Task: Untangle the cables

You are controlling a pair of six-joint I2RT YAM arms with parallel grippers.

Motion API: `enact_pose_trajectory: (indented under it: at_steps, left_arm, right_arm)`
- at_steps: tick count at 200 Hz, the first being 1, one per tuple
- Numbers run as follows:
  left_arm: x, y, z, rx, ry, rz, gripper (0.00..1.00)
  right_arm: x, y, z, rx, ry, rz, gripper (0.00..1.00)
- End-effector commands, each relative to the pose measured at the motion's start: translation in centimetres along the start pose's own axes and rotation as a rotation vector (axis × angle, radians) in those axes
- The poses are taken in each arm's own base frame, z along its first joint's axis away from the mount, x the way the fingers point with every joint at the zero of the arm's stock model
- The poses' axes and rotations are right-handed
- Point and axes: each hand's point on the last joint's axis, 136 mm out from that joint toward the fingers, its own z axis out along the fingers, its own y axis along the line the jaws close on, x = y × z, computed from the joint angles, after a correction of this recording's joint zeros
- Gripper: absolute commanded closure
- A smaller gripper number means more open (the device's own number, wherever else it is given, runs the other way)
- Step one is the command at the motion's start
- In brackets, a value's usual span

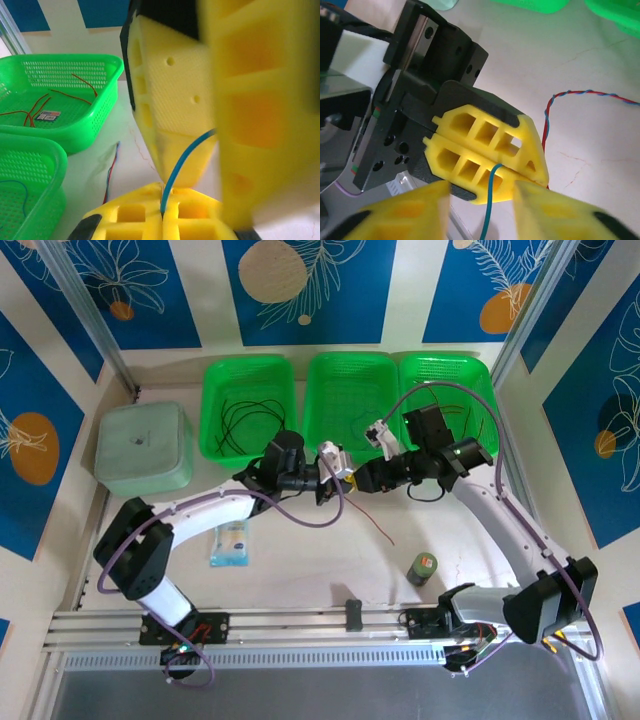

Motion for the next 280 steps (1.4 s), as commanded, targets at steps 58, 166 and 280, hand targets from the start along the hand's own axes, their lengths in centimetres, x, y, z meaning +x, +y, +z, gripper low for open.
enact_pose_trajectory:
  at_steps: [58, 166, 280]
  left_arm:
    - [-6.1, 4.8, 0.6, -0.133, 0.05, -0.271, 1.0]
    - [-11.0, 9.9, -2.8, -0.433, -0.109, -0.368, 1.0]
    - [-11.0, 9.8, -2.2, -0.394, -0.086, -0.412, 1.0]
  right_arm:
    - [-3.6, -4.6, -10.2, 0.235, -0.57, 0.166, 0.37]
    - [-2.1, -7.3, -12.1, 0.264, -0.682, 0.592, 0.29]
    - [0.6, -8.1, -6.8, 0.131, -0.568, 0.681, 0.24]
